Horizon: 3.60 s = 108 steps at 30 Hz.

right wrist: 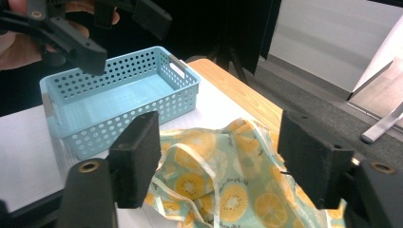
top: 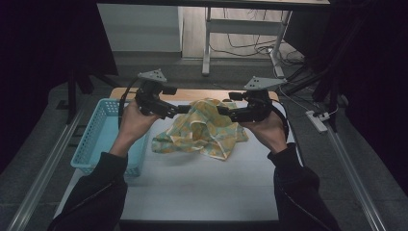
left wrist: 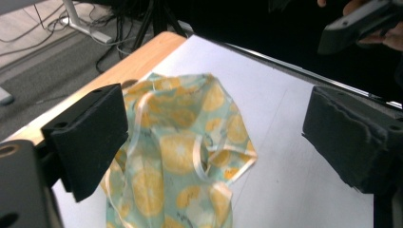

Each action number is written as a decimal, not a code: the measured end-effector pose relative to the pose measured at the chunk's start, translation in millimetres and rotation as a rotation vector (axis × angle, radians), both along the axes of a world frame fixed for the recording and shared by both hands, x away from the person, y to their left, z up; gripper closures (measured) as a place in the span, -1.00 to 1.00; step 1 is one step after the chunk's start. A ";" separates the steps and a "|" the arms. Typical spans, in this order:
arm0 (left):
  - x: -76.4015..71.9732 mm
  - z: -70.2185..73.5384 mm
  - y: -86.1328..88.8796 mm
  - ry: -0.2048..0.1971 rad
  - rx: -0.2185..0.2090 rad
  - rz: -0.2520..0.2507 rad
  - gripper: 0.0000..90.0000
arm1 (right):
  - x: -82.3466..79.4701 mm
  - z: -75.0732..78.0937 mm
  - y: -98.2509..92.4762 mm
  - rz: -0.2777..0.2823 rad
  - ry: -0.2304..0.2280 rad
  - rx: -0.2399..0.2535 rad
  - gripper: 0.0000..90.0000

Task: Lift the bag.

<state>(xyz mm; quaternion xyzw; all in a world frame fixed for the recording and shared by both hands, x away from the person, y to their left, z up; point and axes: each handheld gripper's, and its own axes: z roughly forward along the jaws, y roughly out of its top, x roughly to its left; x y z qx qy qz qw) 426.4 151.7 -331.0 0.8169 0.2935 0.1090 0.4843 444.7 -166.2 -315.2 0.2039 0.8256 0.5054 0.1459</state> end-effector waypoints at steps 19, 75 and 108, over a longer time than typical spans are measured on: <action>-30.0 -42.6 10.8 0.044 -0.006 -0.018 -1.00 | -13.1 -36.3 -3.9 -0.002 0.053 -0.002 -0.63; -125.5 -135.9 42.1 0.114 -0.017 0.135 -1.00 | -84.0 -124.8 -47.9 -0.095 0.101 -0.056 -1.00; -222.2 -177.8 114.1 0.165 0.001 0.344 -1.00 | -153.4 -168.7 -133.8 -0.313 0.133 -0.088 -1.00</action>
